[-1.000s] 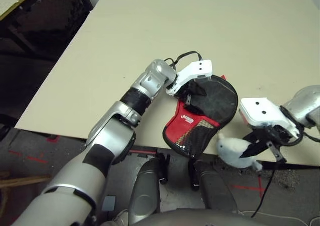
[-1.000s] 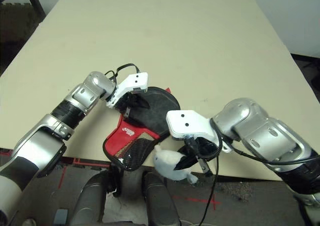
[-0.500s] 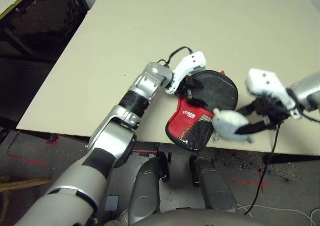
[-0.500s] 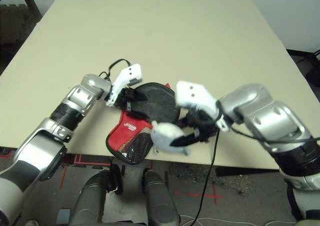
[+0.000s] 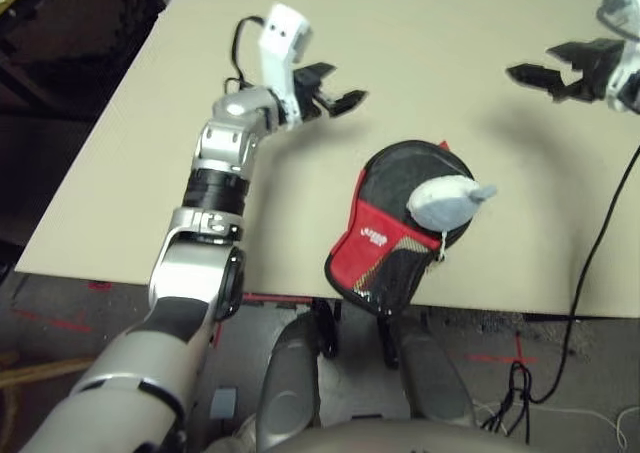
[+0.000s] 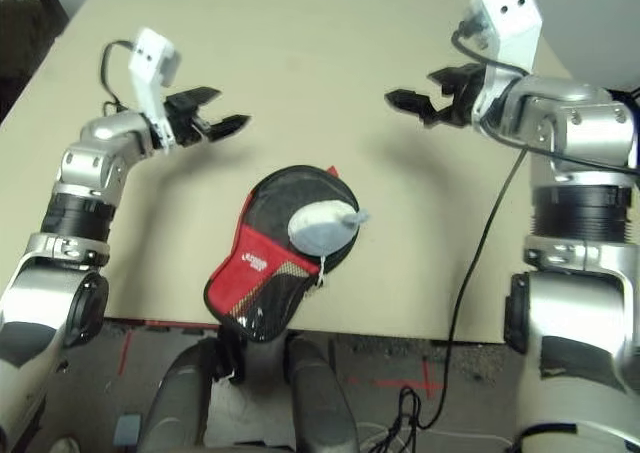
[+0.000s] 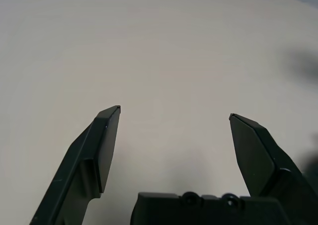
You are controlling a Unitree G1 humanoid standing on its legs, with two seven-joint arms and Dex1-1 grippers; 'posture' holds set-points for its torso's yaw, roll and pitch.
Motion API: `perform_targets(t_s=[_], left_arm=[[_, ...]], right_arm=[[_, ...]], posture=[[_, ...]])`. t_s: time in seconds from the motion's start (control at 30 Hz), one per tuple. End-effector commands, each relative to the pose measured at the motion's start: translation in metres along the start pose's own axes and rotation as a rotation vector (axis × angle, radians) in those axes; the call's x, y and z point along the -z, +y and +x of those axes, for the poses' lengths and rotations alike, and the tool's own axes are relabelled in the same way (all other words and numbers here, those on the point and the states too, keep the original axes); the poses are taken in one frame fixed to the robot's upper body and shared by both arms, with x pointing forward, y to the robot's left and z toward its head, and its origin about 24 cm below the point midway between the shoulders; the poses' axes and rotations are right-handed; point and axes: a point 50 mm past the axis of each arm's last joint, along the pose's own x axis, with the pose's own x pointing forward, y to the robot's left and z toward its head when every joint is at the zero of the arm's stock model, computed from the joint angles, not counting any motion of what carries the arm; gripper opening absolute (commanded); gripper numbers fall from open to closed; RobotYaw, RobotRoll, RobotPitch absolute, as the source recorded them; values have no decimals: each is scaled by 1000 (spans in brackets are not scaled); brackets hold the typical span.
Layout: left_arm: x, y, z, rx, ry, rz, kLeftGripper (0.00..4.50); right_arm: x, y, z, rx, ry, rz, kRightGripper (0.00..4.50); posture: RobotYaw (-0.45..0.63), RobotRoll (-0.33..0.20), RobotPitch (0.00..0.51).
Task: Store the ping-pong paddle in its case and zip it.
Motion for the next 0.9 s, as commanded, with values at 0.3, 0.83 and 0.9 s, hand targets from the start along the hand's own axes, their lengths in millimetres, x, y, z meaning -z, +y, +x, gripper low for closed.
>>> perform_targets(t_s=[0.3, 0.83, 0.9], left_arm=[[63, 73, -98, -648, 69, 128, 4500], [73, 61, -89, -585, 52, 102, 4500], [71, 56, -80, -534, 42, 94, 4500]], right_arm=[[54, -73, -37, 634, -72, -35, 4476], [145, -68, -49, 608, 5, 82, 4476], [154, -64, -52, 602, 24, 98, 4476]], posture=[[-104, 0, 306], [-123, 0, 330], [-136, 0, 324]])
